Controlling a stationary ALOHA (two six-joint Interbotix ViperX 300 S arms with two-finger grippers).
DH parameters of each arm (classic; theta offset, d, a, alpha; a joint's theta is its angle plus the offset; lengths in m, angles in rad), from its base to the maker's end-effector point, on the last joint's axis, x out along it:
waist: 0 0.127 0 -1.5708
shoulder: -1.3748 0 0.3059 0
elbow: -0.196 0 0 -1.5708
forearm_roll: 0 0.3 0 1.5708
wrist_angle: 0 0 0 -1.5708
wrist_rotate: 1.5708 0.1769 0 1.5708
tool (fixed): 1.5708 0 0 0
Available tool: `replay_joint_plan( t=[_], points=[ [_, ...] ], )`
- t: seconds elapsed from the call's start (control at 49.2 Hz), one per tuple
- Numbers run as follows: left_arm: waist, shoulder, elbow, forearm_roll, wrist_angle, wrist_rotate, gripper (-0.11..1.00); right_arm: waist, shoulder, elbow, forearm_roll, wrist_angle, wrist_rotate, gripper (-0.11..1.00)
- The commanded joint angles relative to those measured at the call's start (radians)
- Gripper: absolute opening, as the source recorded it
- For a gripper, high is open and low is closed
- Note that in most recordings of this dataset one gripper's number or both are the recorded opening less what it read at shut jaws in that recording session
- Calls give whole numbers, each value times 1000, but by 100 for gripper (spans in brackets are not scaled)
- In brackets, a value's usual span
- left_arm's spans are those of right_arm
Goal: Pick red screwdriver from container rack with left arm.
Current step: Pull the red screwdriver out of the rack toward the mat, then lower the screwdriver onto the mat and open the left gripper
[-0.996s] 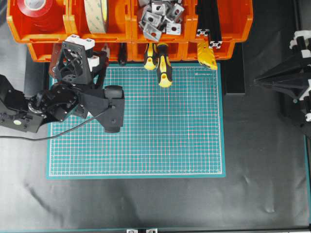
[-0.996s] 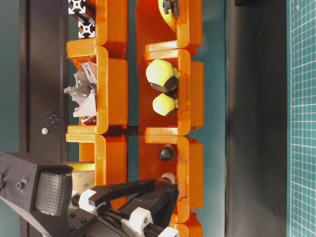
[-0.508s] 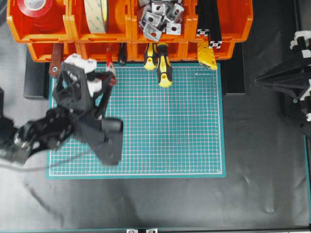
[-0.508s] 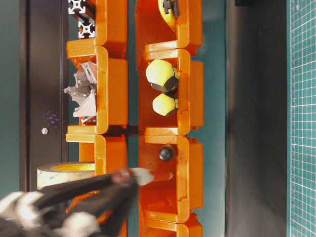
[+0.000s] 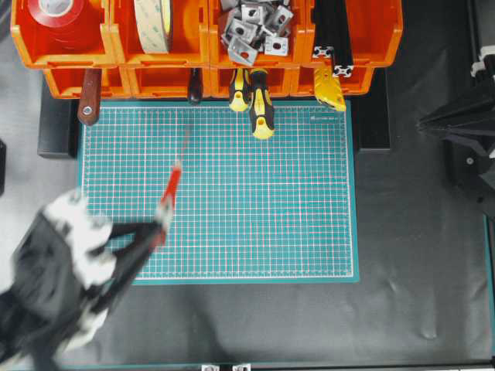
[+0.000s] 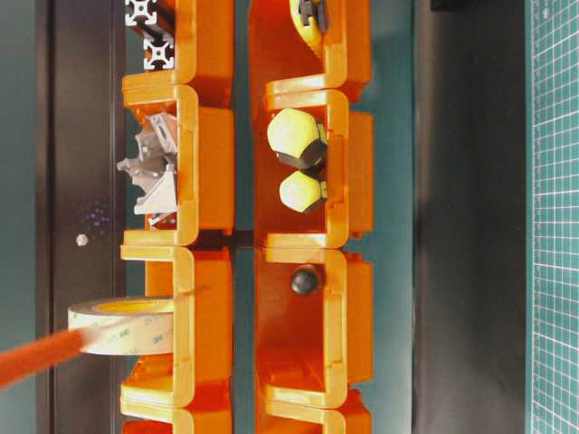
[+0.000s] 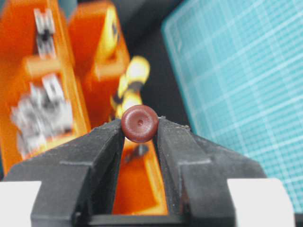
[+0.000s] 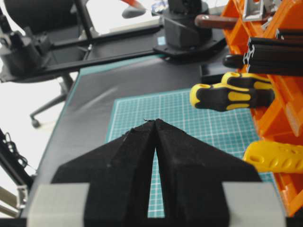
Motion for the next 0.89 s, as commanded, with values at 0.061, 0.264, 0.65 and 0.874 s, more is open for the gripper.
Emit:
replay_joint_plan(
  t=[0.061, 0.264, 0.65, 0.874],
  points=[
    [-20, 57, -74, 5, -55, 9, 24, -2, -3, -48, 3, -51, 60, 0],
    [-3, 110, -5, 5, -84, 21, 24, 5, -18, -58, 3, -173, 156, 0],
    [124, 156, 152, 5, -394, 23, 24, 5, -2, -55, 3, -233, 169, 0],
    [221, 176, 267, 5, -545, 6, 24, 3, 2, -54, 3, -179, 169, 0]
  ],
)
